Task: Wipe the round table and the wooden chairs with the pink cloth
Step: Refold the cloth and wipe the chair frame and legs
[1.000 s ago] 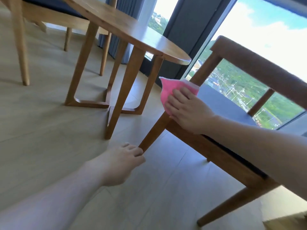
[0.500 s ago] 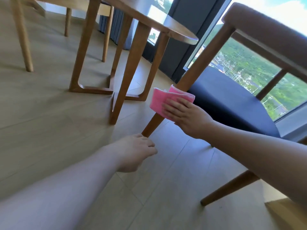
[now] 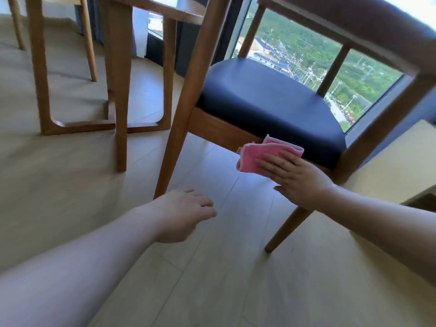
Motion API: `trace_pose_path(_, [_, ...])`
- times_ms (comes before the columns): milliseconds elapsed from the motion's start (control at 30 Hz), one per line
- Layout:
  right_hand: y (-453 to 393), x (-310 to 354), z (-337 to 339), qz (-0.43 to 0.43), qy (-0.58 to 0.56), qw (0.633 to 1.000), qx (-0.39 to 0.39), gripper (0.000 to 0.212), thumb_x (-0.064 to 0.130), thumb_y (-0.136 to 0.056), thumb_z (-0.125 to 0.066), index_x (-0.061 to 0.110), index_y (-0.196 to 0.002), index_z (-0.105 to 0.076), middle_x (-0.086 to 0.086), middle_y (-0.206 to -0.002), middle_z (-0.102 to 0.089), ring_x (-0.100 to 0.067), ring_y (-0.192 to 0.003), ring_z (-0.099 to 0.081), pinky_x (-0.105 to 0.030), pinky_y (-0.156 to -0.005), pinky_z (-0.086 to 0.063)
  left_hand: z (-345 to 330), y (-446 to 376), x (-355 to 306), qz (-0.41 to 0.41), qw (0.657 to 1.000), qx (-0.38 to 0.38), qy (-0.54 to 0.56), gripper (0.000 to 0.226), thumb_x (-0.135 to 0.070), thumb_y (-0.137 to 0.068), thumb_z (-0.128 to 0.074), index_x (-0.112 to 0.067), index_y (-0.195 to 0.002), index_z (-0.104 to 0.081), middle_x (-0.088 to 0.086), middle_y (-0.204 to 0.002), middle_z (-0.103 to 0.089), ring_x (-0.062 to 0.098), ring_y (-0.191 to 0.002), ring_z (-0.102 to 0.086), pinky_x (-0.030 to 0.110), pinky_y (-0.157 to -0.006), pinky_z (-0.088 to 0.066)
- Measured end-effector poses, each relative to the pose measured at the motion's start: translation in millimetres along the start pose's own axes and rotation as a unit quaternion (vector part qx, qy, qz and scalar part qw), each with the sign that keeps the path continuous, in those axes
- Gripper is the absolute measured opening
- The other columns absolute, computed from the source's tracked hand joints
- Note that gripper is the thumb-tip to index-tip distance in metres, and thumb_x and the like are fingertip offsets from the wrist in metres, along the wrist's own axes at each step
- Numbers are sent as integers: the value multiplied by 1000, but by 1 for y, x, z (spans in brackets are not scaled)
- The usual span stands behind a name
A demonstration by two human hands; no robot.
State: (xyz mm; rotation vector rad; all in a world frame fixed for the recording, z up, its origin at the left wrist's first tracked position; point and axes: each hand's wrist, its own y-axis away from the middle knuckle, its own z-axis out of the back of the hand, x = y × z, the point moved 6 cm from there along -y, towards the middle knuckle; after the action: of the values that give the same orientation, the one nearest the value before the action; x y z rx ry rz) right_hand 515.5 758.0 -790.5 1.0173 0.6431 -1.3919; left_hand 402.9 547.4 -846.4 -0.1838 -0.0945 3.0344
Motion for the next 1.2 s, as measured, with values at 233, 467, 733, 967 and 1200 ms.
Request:
trace_pose_path(233, [88,-14,-38,-2,39,999,19,72,34,-93,-53,16,-149,-12,-11,-157,1,-27,-145,14,-44,-117,14,-13,-23,-34,-37,998,34,-28,54,-9,-94,-40,-29,-144,-35,-6,-148,-37,12,-136,-30,29,-114,-16])
trace_pose_path(467, [99,-3,-58,-16,48,996,74,66,42,-102,-14,16,-143,31,-9,-148,40,-30,-135,38,-47,-106,29,-12,-37,-36,-21,999,29,-33,54,-11,-94,-36,-31,-145,-33,-9,-150,-34,10,-137,-28,27,-114,-15])
trace_pose_path(733, [66,-5,-34,-46,-40,997,45,70,50,-99,-19,20,-144,26,-5,-148,35,-24,-137,34,-44,-108,30,-13,-15,-28,-22,998,35,-41,54,-11,-93,-37,-29,-144,-33,-6,-149,-36,13,-137,-30,30,-115,-16])
trace_pose_path(967, [-46,10,31,-23,-58,997,-33,65,44,-98,-4,12,-136,39,-8,-143,43,-26,-134,39,-45,-111,25,-4,30,7,25,999,26,-33,54,-12,-94,-40,-28,-145,-33,-6,-150,-34,12,-138,-27,28,-115,-12])
trace_pose_path(1200, [-125,11,92,-47,-36,994,-88,68,30,-97,-15,8,-138,35,-13,-145,41,-31,-135,36,-48,-109,25,1,58,31,40,999,12,-16,53,-11,-94,-41,-28,-143,-34,-7,-146,-39,12,-133,-34,30,-115,-21])
